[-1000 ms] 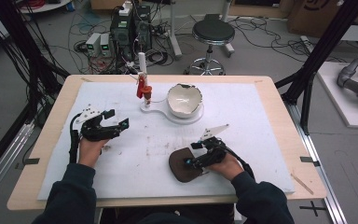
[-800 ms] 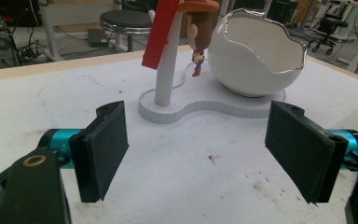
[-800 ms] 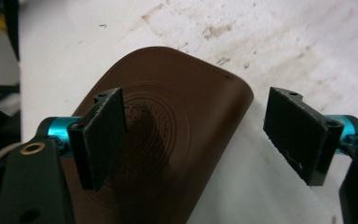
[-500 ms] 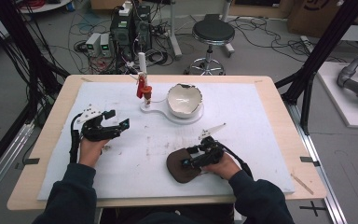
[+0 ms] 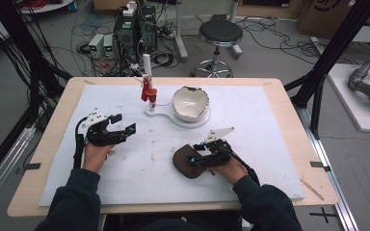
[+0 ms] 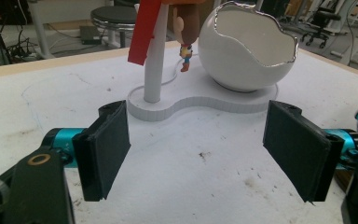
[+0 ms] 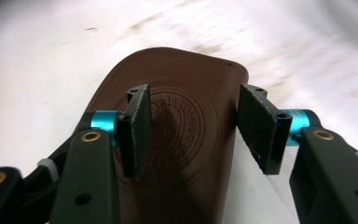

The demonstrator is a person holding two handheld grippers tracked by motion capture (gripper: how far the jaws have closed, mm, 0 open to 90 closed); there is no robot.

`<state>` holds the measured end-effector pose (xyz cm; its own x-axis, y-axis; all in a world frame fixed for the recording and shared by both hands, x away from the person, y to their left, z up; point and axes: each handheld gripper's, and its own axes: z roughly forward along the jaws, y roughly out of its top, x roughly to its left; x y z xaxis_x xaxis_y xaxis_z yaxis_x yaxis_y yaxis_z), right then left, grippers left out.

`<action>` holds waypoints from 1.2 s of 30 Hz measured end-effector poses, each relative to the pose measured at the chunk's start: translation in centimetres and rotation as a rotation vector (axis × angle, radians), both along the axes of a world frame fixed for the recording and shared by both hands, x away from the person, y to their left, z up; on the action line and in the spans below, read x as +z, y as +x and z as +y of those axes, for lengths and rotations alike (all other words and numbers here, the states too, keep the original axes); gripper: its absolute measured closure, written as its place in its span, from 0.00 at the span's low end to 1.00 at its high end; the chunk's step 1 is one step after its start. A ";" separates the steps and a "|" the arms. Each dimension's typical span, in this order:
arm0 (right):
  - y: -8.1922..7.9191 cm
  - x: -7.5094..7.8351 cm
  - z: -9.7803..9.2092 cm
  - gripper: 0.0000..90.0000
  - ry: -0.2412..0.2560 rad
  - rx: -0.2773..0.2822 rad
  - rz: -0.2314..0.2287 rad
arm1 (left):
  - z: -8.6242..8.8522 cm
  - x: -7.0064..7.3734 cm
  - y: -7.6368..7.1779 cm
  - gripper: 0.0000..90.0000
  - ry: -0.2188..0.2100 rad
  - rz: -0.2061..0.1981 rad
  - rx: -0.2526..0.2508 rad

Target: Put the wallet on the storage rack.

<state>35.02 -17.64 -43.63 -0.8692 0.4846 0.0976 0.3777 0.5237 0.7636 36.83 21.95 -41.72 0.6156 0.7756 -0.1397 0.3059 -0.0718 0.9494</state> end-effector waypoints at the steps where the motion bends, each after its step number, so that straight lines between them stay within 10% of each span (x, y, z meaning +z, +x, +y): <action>1: 0.0 0.0 0.0 0.52 0.000 0.000 0.000 | 0.0 0.0 0.0 0.25 -0.001 0.001 0.000; 5: 0.7 0.2 -0.6 0.49 -0.028 -0.112 -0.058 | 0.0 0.0 0.0 0.25 -0.002 0.003 0.000; 8: 1.0 0.3 -1.3 0.36 0.037 -0.170 0.030 | 0.1 0.0 0.1 0.25 -0.003 0.004 0.000; 10: 1.0 0.4 -1.5 0.28 0.098 -0.165 0.092 | 0.1 -0.1 0.1 0.25 -0.004 0.004 0.002; 20: 1.6 -1.0 -1.0 0.24 0.041 -0.094 0.177 | 0.0 -0.1 0.1 0.25 -0.011 0.010 -0.008; 27: 0.4 -0.3 0.1 0.27 -0.033 0.007 -0.033 | -2.0 -0.2 0.3 0.28 -0.048 0.053 -0.129; 36: -1.0 0.4 1.1 0.28 -0.088 0.096 -0.222 | -8.6 -1.2 1.2 0.26 -0.111 0.160 -0.358</action>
<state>34.02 -16.54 -43.24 -0.9072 0.3969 -0.1394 0.1515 0.6174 0.7719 38.03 13.36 -42.91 0.8078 0.4908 -0.3264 0.4243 -0.0999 0.9000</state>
